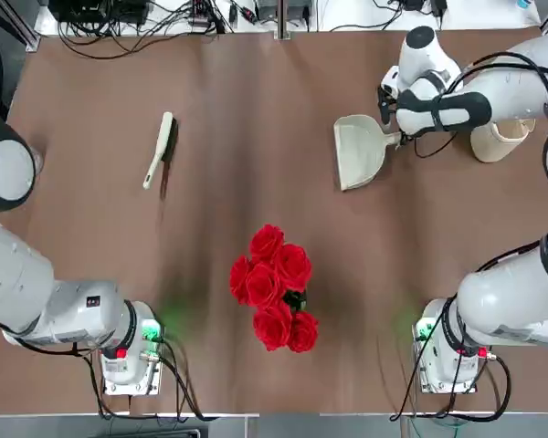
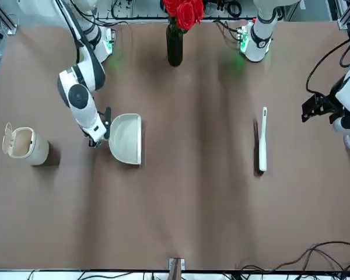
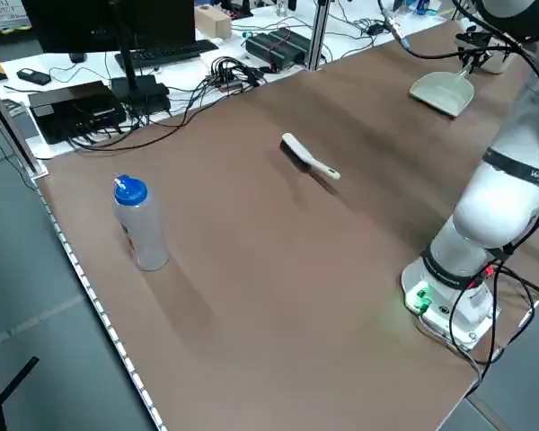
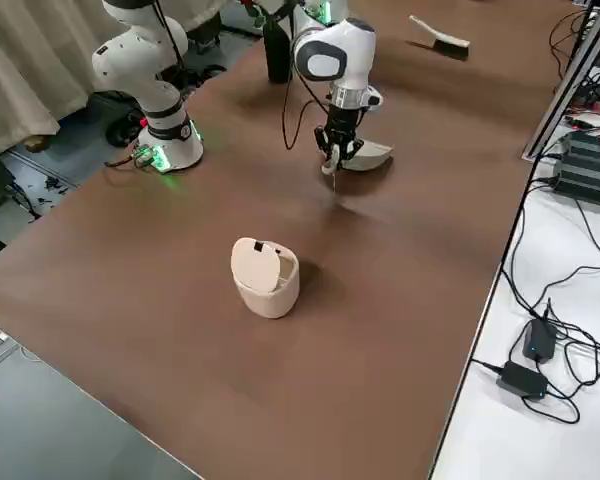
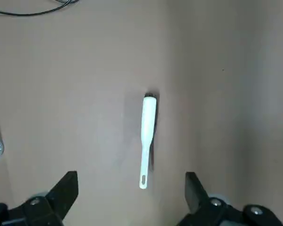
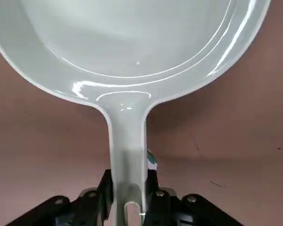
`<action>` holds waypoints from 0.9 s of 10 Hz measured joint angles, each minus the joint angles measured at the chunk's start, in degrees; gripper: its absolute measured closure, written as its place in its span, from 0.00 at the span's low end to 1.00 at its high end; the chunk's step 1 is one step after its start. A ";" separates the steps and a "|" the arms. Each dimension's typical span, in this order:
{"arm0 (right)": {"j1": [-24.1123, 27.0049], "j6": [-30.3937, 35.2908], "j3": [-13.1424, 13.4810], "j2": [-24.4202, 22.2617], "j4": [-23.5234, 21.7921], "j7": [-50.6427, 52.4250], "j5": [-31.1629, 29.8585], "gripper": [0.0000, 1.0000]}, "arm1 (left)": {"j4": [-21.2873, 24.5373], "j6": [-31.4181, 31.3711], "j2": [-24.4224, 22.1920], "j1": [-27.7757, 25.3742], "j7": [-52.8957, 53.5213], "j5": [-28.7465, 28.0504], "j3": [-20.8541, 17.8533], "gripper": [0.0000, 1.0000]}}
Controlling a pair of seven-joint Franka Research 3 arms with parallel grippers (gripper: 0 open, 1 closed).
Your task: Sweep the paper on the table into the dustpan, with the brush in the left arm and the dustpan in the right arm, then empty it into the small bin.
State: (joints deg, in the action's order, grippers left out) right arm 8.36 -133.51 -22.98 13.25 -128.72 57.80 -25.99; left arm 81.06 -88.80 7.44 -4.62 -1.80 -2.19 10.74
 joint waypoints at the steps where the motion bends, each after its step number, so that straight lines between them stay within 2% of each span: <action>1: 0.01 -0.86 0.64 0.71 0.01 0.00 -0.54 0.67 | 0.00 0.00 0.00 0.05 0.00 0.00 0.01 0.00; 7: 0.01 -1.37 1.31 1.73 0.05 0.00 -1.04 0.67 | 0.00 0.00 -0.02 0.18 0.00 0.00 0.05 0.00; 8: 0.01 -1.37 1.31 1.73 0.08 0.00 -1.04 0.66 | 0.00 0.00 -0.02 0.24 0.00 0.00 0.08 0.00; 9: 0.01 -1.36 1.31 1.73 0.30 0.01 -1.06 0.55 | 0.00 0.00 -0.02 0.24 0.00 0.00 0.09 0.00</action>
State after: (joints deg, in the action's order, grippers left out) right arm 8.37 -134.88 -21.68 14.98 -128.41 57.81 -27.05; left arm 81.06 -88.80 7.42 -4.38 -1.80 -2.19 10.82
